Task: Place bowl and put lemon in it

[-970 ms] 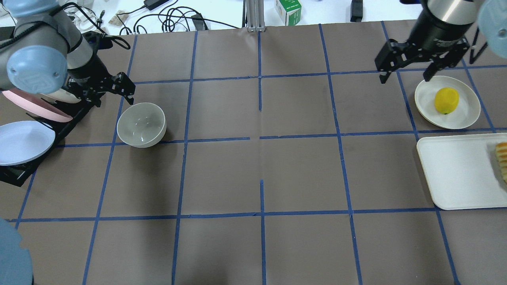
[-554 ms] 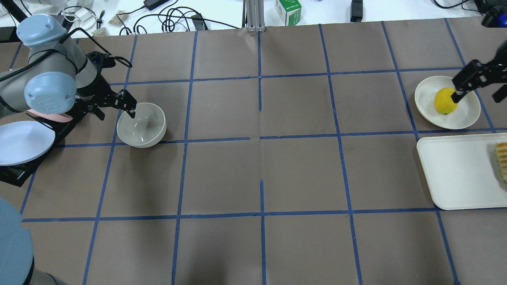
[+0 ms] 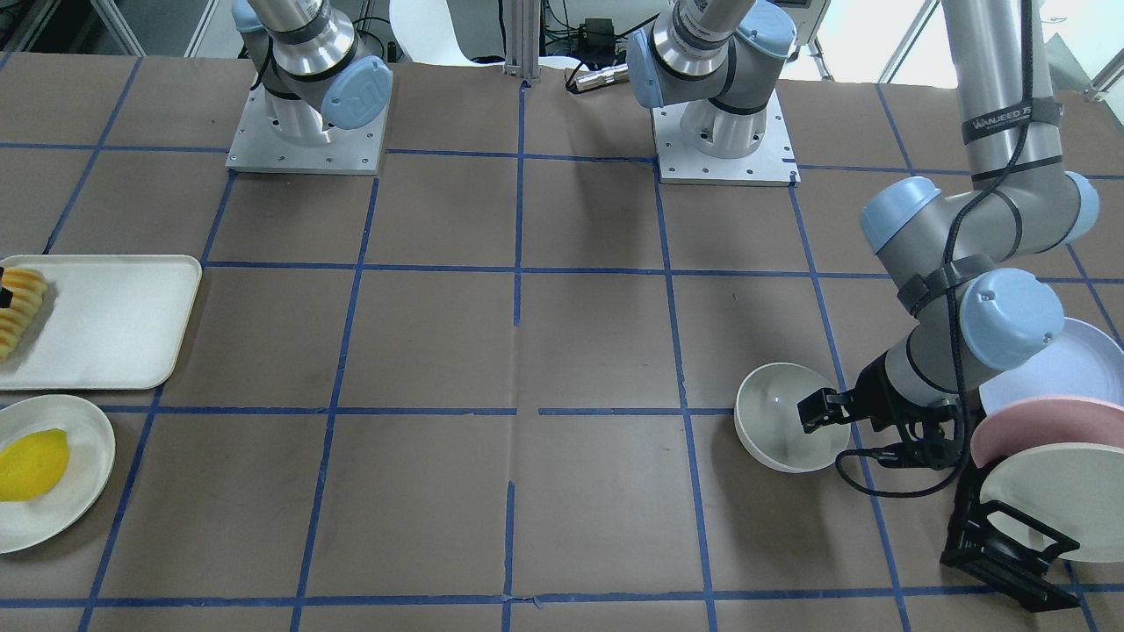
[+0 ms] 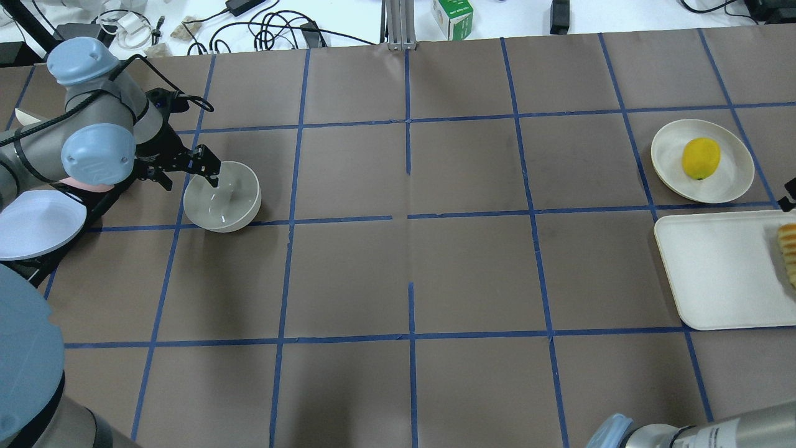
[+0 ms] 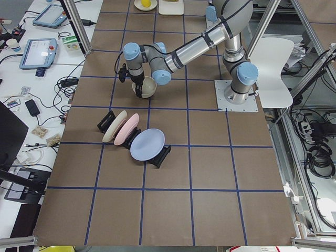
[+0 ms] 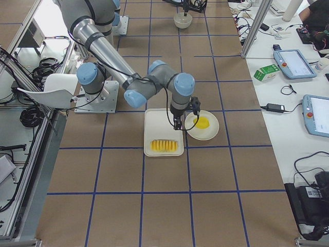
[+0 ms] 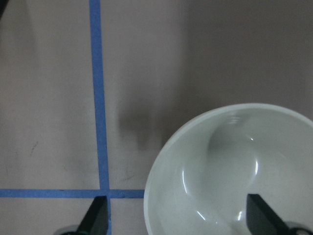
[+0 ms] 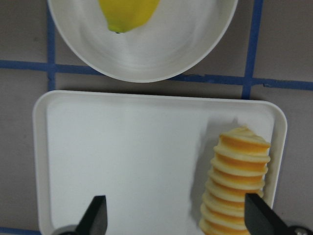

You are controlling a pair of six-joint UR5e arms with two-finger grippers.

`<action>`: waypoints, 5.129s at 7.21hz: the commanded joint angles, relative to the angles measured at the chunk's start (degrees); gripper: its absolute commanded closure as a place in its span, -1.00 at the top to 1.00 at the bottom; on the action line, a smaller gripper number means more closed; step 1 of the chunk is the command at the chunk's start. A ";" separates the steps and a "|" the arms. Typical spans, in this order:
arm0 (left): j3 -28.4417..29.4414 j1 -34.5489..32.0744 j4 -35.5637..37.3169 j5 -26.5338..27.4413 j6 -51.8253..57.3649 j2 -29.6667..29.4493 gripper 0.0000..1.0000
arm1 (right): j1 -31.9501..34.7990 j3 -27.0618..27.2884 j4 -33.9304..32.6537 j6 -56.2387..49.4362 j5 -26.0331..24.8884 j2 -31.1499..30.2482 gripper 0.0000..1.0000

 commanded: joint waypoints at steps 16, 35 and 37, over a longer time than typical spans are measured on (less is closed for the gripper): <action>0.37 -18.41 5.56 -14.62 -32.23 0.48 -1.00 | 16.07 -11.52 -14.27 18.33 2.14 19.21 0.93; 9.59 -18.57 -25.88 -0.67 -17.94 14.59 1.00 | 50.73 -17.14 -4.25 49.44 2.40 10.51 -0.63; 10.12 -14.79 -31.53 0.84 -11.16 20.30 1.00 | 59.97 -16.61 -5.74 61.43 2.40 10.86 -0.63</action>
